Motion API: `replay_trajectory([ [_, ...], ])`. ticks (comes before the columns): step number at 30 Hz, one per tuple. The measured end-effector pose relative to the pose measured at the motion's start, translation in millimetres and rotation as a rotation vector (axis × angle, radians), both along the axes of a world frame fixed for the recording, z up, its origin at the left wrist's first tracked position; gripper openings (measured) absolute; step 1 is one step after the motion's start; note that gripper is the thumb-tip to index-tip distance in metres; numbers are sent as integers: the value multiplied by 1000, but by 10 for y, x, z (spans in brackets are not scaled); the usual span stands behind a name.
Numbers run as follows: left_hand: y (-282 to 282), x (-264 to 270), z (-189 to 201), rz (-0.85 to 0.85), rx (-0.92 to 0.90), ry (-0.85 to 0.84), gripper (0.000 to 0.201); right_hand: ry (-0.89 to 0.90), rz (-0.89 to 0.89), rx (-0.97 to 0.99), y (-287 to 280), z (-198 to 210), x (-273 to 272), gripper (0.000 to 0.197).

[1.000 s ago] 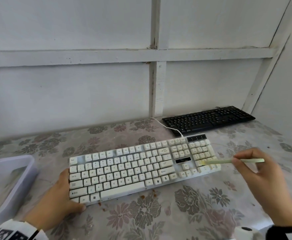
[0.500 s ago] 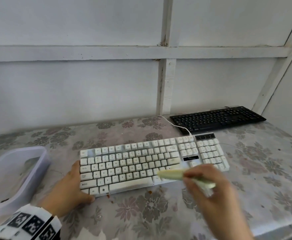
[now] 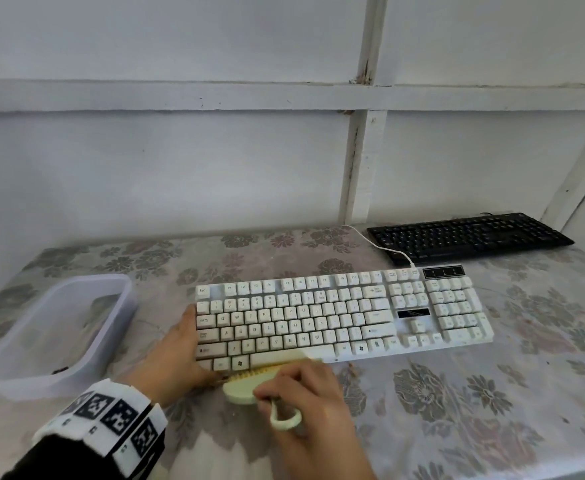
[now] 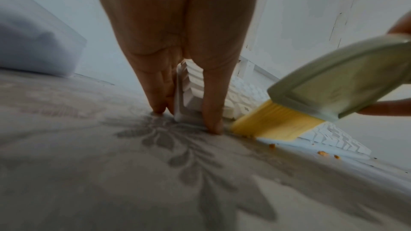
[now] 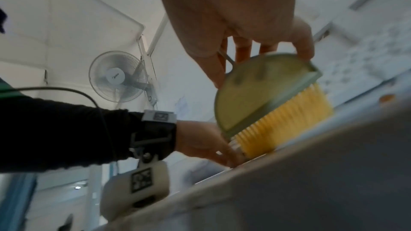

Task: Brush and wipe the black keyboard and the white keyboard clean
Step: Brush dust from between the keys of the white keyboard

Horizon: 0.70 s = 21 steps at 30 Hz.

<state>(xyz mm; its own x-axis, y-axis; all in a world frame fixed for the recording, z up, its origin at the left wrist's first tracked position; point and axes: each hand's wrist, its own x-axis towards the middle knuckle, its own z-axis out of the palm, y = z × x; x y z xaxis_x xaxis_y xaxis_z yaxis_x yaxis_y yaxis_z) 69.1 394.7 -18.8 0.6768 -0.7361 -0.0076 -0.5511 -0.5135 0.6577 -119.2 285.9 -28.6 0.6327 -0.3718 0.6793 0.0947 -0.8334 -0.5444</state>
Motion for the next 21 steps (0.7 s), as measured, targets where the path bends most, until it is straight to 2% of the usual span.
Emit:
replay_trajectory([
  [2, 7, 17, -12, -7, 26, -23, 110, -4, -13, -4, -125, -23, -68, 10],
  [7, 41, 68, -54, -16, 45, 7, 110, -24, -220, -88, -237, 33, -264, 14],
  [11, 40, 82, -65, -5, 38, 2, 109, -71, -113, -57, 5, 102, -149, 17],
  [15, 44, 90, -80, -9, 26, -11, 111, -59, -51, -4, 95, 6, 4, 16],
  [21, 43, 126, -126, 24, 76, 14, 112, -85, -197, 9, -499, -87, -414, 12],
])
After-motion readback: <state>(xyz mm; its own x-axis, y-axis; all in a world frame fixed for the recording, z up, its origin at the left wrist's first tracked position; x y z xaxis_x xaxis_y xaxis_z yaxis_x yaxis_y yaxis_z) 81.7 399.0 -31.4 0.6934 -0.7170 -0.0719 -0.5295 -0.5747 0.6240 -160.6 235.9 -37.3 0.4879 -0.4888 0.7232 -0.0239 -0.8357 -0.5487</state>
